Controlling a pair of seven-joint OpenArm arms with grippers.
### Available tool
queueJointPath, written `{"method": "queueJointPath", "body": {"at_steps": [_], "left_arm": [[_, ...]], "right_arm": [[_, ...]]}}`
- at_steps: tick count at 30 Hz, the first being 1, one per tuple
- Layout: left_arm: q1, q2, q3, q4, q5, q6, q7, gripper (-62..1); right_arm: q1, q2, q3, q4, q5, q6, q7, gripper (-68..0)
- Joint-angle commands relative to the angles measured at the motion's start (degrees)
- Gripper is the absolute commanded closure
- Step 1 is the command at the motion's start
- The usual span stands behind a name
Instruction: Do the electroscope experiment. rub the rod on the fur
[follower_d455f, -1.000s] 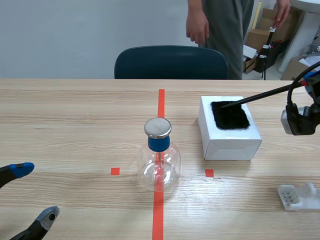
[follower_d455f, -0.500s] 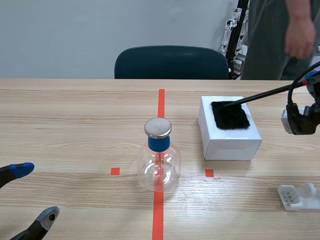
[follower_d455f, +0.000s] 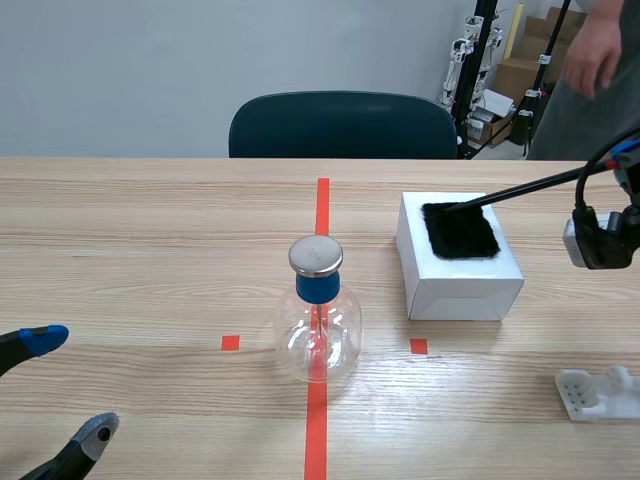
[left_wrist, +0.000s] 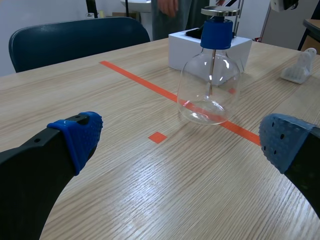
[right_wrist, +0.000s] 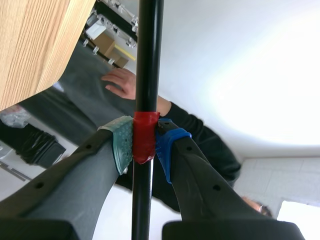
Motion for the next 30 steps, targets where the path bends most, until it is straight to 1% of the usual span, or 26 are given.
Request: {"method": "queueJointPath", "body": {"at_steps": [1,3,6,8,9,12,14,16,19,21,23,26,28,30], "left_arm": [[-0.15,-0.35,-0.07,0.7,-0.57,-0.15,-0.9,-62.3],[-0.15,-0.35,-0.07,0.7,-0.57,-0.15,-0.9,-62.3],[-0.15,-0.35,-0.07,0.7,-0.57,-0.15,-0.9,-62.3],[-0.15,-0.35,-0.07,0.7,-0.57,-0.15,-0.9,-62.3],[-0.15,-0.35,-0.07,0.7,-0.57,-0.15,-0.9,-62.3],[-0.15,-0.35,-0.07,0.7,-0.57,-0.15,-0.9,-62.3],[-0.15,-0.35,-0.07,0.7,-0.57,-0.15,-0.9,-62.3],[-0.15,-0.35,-0.07,0.7,-0.57,-0.15,-0.9,-62.3],[-0.15,-0.35,-0.07,0.7,-0.57,-0.15,-0.9,-62.3],[-0.15,-0.35,-0.07,0.7,-0.57,-0.15,-0.9,-62.3],[-0.15,-0.35,-0.07,0.7,-0.57,-0.15,-0.9,-62.3],[-0.15,-0.35,-0.07,0.7,-0.57,-0.15,-0.9,-62.3],[-0.15,-0.35,-0.07,0.7,-0.57,-0.15,-0.9,-62.3],[-0.15,-0.35,-0.07,0.7,-0.57,-0.15,-0.9,-62.3]], "right_arm": [[0.55,1.09,0.13,0.35,-0.92,0.15,0.09,0.0],[0.52,1.09,0.13,0.35,-0.87,0.35,-2.91,0.0],[0.52,1.11,0.13,0.35,-0.85,2.89,-8.46,0.0],[0.52,1.11,0.13,0.35,-0.87,3.23,-8.44,0.0],[0.52,1.09,0.13,0.35,-0.9,3.23,-7.21,0.0],[0.52,1.09,0.13,0.35,-1.38,3.17,-1.36,0.0],[0.52,1.09,0.13,0.35,-1.36,3.17,0.24,0.0],[0.52,1.11,0.13,0.35,-1.27,3.19,-1.51,0.0],[0.52,1.11,0.13,0.35,-0.22,3.39,-7.06,0.0],[0.52,1.14,0.13,0.35,0.35,3.39,-8.41,0.0],[0.52,1.11,0.13,0.35,0.22,3.39,-6.75,0.0],[0.55,1.09,0.13,0.37,-0.13,3.34,0.0,0.0],[0.55,1.09,0.13,0.37,-0.79,3.32,3.34,0.0],[0.55,1.09,0.13,0.37,-0.85,3.32,4.09,0.0]]}}
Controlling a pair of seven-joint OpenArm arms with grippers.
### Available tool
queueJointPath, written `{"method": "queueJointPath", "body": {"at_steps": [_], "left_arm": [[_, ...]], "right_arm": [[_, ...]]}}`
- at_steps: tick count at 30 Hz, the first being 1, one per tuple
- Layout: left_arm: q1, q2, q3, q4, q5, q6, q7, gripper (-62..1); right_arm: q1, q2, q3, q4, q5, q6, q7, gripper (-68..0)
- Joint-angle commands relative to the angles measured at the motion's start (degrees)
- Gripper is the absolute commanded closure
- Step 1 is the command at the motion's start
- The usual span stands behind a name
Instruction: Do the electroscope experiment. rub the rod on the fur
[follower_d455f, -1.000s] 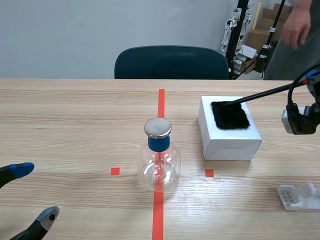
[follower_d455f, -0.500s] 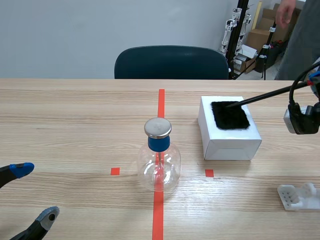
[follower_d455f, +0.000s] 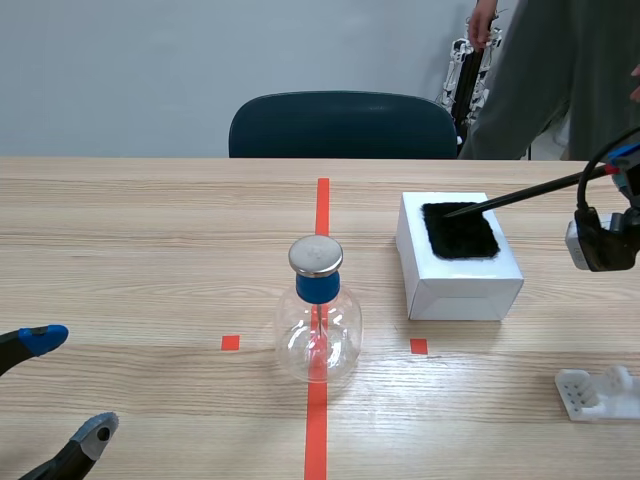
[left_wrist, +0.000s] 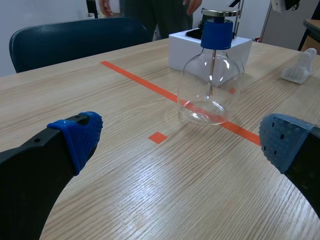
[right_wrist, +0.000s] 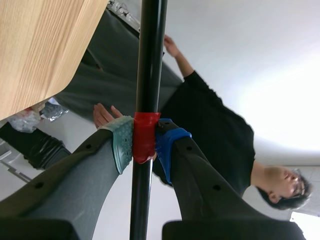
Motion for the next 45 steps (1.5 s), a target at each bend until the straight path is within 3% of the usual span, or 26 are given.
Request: {"method": "queueJointPath", "body": {"at_steps": [1,5,7,9,13,15,17,21,23,25,30,32,38,41,45], "left_arm": [[-0.15,-0.35,-0.07,0.7,-0.57,-0.15,-0.9,-62.3],[-0.15,-0.35,-0.07,0.7,-0.57,-0.15,-0.9,-62.3],[-0.15,-0.35,-0.07,0.7,-0.57,-0.15,-0.9,-62.3],[-0.15,-0.35,-0.07,0.7,-0.57,-0.15,-0.9,-62.3],[-0.15,-0.35,-0.07,0.7,-0.57,-0.15,-0.9,-62.3],[-0.15,-0.35,-0.07,0.7,-0.57,-0.15,-0.9,-62.3],[-0.15,-0.35,-0.07,0.7,-0.57,-0.15,-0.9,-62.3],[-0.15,-0.35,-0.07,0.7,-0.57,-0.15,-0.9,-62.3],[-0.15,-0.35,-0.07,0.7,-0.57,-0.15,-0.9,-62.3],[-0.15,-0.35,-0.07,0.7,-0.57,-0.15,-0.9,-62.3],[-0.15,-0.35,-0.07,0.7,-0.57,-0.15,-0.9,-62.3],[-0.15,-0.35,-0.07,0.7,-0.57,-0.15,-0.9,-62.3],[-0.15,-0.35,-0.07,0.7,-0.57,-0.15,-0.9,-62.3],[-0.15,-0.35,-0.07,0.7,-0.57,-0.15,-0.9,-62.3],[-0.15,-0.35,-0.07,0.7,-0.57,-0.15,-0.9,-62.3]], "right_arm": [[0.33,0.9,-0.39,0.37,-1.6,0.66,0.48,0.0],[0.33,0.94,-0.39,0.35,0.35,0.68,-7.17,0.0],[0.33,1.07,-0.39,0.35,0.5,0.68,-8.26,0.0],[0.33,1.05,-0.39,0.35,0.46,0.66,-6.34,0.0],[0.33,1.01,-0.39,0.37,-0.04,0.63,2.14,0.0],[0.33,1.01,-0.39,0.37,-0.26,0.63,2.82,0.0],[0.33,1.05,-0.39,0.37,-0.17,0.66,0.61,0.0],[0.33,1.07,-0.39,0.35,0.9,0.68,-8.37,0.0],[0.33,1.07,-0.39,0.35,0.9,0.68,-9.81,0.0],[0.33,1.05,-0.39,0.35,0.87,0.68,-8.13,0.0],[0.33,1.01,-0.39,0.37,0.42,0.66,2.71,0.0],[0.33,1.05,-0.39,0.37,0.5,0.66,2.4,0.0],[0.33,2.45,-0.37,0.37,5.42,0.66,-6.97,0.0],[0.33,3.34,-0.37,0.37,7.61,0.63,-6.49,0.0],[0.31,4.26,-0.37,0.92,12.09,-0.79,-1.81,0.0]]}}
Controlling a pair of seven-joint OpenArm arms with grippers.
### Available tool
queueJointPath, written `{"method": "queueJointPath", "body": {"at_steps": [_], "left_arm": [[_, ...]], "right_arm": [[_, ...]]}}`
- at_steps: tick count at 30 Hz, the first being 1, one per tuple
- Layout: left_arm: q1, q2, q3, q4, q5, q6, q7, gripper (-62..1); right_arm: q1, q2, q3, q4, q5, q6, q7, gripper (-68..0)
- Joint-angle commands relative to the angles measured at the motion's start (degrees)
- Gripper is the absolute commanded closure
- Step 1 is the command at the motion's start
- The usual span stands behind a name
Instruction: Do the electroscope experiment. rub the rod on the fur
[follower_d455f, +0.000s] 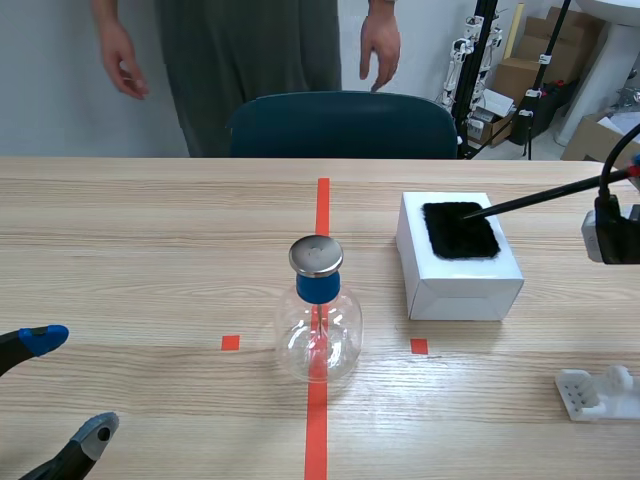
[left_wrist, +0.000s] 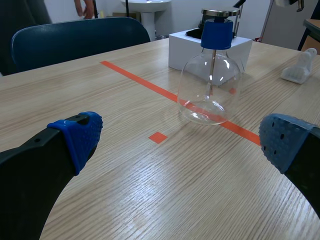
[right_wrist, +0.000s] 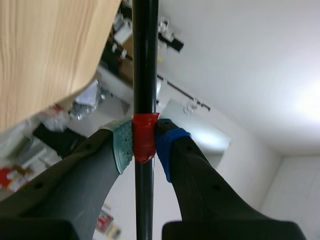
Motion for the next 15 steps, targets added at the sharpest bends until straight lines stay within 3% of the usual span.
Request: {"method": "queueJointPath", "body": {"at_steps": [1,4,9,15], "left_arm": [[-0.15,-0.35,-0.07,0.7,-0.57,-0.15,-0.92,-62.3],[-0.15,-0.35,-0.07,0.7,-0.57,-0.15,-0.87,-62.3],[-0.15,-0.35,-0.07,0.7,-0.57,-0.15,-0.9,-62.3],[-0.15,-0.35,-0.07,0.7,-0.57,-0.15,-0.9,-62.3]], "right_arm": [[0.7,1.25,0.39,1.25,2.71,-1.81,-0.35,0.0],[-0.59,1.42,2.43,4.24,8.26,-2.25,0.13,0.0],[-8.61,1.46,10.88,13.31,16.65,-2.25,2.54,0.0],[-20.76,-2.91,23.41,26.01,20.04,-2.19,4.31,0.0]]}}
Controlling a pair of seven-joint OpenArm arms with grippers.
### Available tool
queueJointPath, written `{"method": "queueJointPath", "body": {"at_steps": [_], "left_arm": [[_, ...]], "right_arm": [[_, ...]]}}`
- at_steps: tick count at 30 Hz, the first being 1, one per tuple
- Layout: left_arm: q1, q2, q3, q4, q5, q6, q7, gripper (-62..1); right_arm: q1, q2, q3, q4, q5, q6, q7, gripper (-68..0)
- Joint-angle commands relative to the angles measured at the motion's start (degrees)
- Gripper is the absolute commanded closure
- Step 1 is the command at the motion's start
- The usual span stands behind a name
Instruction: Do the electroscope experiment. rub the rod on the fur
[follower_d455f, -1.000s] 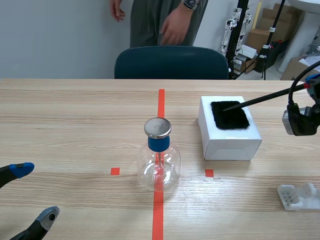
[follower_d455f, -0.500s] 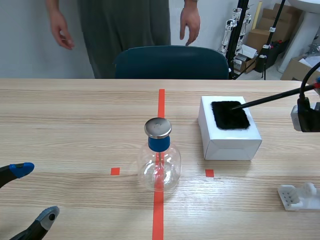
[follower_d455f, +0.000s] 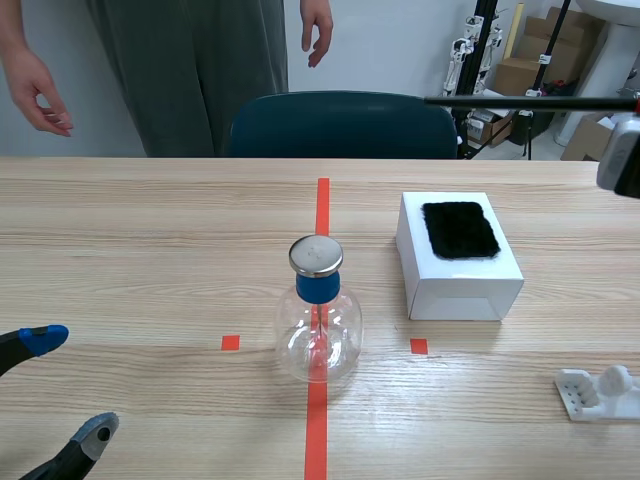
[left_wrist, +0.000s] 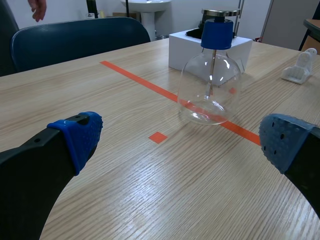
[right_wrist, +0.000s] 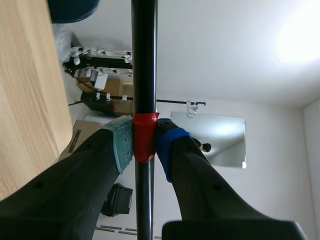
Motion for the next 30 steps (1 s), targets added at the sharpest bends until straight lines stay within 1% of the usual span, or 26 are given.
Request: {"method": "queueJointPath", "body": {"at_steps": [1,2,4,8,10,12,14,17,21,24,30], "left_arm": [[-0.15,-0.35,-0.07,0.7,-0.57,-0.15,-0.9,-62.3],[-0.15,-0.35,-0.07,0.7,-0.57,-0.15,-0.9,-62.3],[-0.15,-0.35,-0.07,0.7,-0.57,-0.15,-0.9,-62.3],[-0.15,-0.35,-0.07,0.7,-0.57,-0.15,-0.9,-62.3],[-0.15,-0.35,-0.07,0.7,-0.57,-0.15,-0.9,-62.3],[-0.15,-0.35,-0.07,0.7,-0.57,-0.15,-0.9,-62.3],[-0.15,-0.35,-0.07,0.7,-0.57,-0.15,-0.9,-62.3],[-0.15,-0.35,-0.07,0.7,-0.57,-0.15,-0.9,-62.3],[-0.15,-0.35,-0.07,0.7,-0.57,-0.15,-0.9,-62.3],[-0.15,-0.35,-0.07,0.7,-0.57,-0.15,-0.9,-62.3],[-0.15,-0.35,-0.07,0.7,-0.57,-0.15,-0.9,-62.3]], "right_arm": [[-2.29,-1.75,2.67,2.97,-0.04,-0.76,0.61,0.0],[-4.48,-2.84,4.37,5.29,-0.04,-0.76,0.79,0.0],[-8.57,-5.38,7.52,9.81,-0.04,0.15,1.25,0.0],[-17.79,-12.57,13.49,19.04,-0.31,0.28,2.64,0.0],[-22.36,-15.91,15.41,22.84,-1.66,0.28,4.59,0.0],[-26.64,-19.06,15.89,26.1,-3.58,0.28,6.47,0.0],[-30.56,-21.9,15.63,28.41,-6.73,0.31,9.53,0.0],[-34.14,-24.65,13.94,29.68,-10.05,0.31,13.92,0.0],[-37.27,-27.85,10.23,29.81,-15.63,0.28,17.51,0.0],[-39.19,-29.59,7.21,29.81,-17.11,0.28,18.64,0.0],[-42.88,-32.04,3.74,29.79,-17.22,0.24,20.2,0.0]]}}
